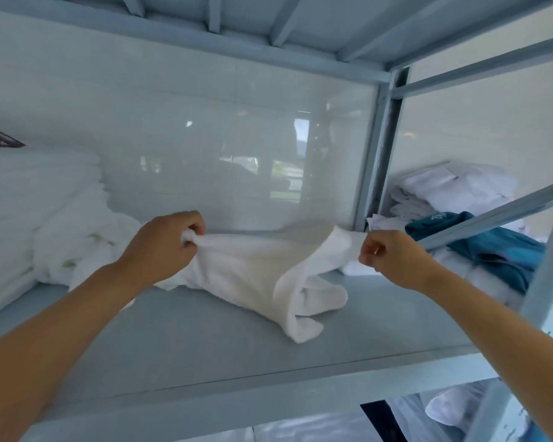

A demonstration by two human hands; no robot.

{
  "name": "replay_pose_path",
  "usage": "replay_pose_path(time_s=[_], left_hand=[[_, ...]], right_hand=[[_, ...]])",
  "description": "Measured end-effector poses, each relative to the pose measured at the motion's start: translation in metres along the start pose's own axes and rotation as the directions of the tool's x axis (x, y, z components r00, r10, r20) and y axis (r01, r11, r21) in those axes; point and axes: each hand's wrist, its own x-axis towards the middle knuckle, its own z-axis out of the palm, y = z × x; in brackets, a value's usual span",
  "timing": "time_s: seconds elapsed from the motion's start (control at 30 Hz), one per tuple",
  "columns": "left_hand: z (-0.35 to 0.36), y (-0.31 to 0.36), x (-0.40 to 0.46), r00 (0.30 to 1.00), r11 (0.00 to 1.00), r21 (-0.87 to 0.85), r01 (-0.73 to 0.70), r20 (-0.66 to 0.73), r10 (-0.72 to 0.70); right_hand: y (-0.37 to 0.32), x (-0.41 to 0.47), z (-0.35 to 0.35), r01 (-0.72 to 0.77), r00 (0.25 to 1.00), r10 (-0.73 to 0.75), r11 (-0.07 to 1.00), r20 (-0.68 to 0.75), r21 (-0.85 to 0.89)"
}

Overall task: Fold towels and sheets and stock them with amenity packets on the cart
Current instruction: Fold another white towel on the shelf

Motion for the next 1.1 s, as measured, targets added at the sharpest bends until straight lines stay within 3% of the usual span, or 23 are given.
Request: replay_pose_path(time_s=[0.07, 0.13, 0.27, 0.37, 0.5, 0.6, 0.73, 0.8, 0.87, 0.93, 1.1], left_hand=[[0.0, 0.002, -0.003, 0.988, 1.0, -0.001, -0.006, 0.157, 0.006], [-0.003, 0.008, -0.006, 0.961, 0.999, 0.0, -0.052, 0.272, 0.05], [-0.008, 0.029, -0.01, 0.945, 0.996, -0.052, 0.074, 0.323, -0.053], [-0.006, 0.036, -0.019, 0.951, 0.995, 0.021, 0.1, 0.292, -0.102], [-0.018, 0.038, -0.033, 0.925, 0.989, 0.115, 0.096, 0.356, -0.132], [-0.021, 0.042, -0.042, 0.956, 0.969, 0.245, 0.022, 0.278, -0.092], [-0.01, 0.073, -0.057, 0.993, 0.961, 0.268, -0.07, 0.112, 0.041], [0.003, 0.085, -0.064, 0.998, 0.944, 0.33, -0.021, 0.068, -0.002], [0.017, 0.089, -0.065, 0.971, 0.942, 0.304, 0.144, 0.138, -0.193], [0.03, 0.087, -0.058, 0.895, 0.93, 0.236, 0.282, 0.284, -0.343], [0.052, 0.093, -0.02, 0.744, 0.847, 0.134, 0.514, 0.422, -0.518]], right_hand=[[0.007, -0.003, -0.001, -0.035, 0.997, 0.039, 0.997, 0.063, -0.066], [0.001, -0.001, -0.001, -0.012, 1.0, 0.012, 1.0, 0.016, 0.008], [-0.034, 0.021, 0.004, 0.192, 0.981, -0.186, 0.964, -0.046, 0.182], [-0.065, 0.041, 0.023, 0.344, 0.922, -0.372, 0.913, 0.105, 0.218], [-0.094, 0.074, 0.057, 0.407, 0.855, -0.433, 0.901, 0.286, 0.148], [-0.1, 0.095, 0.077, 0.404, 0.799, -0.428, 0.902, 0.423, 0.15], [-0.093, 0.105, 0.108, 0.39, 0.65, -0.424, 0.898, 0.63, 0.202], [-0.087, 0.103, 0.119, 0.398, 0.625, -0.398, 0.902, 0.672, 0.164], [-0.078, 0.097, 0.119, 0.374, 0.669, -0.34, 0.922, 0.661, 0.097], [-0.068, 0.09, 0.115, 0.342, 0.752, -0.251, 0.939, 0.61, -0.035], [-0.048, 0.045, 0.086, 0.195, 0.929, -0.047, 0.904, 0.367, -0.379]])
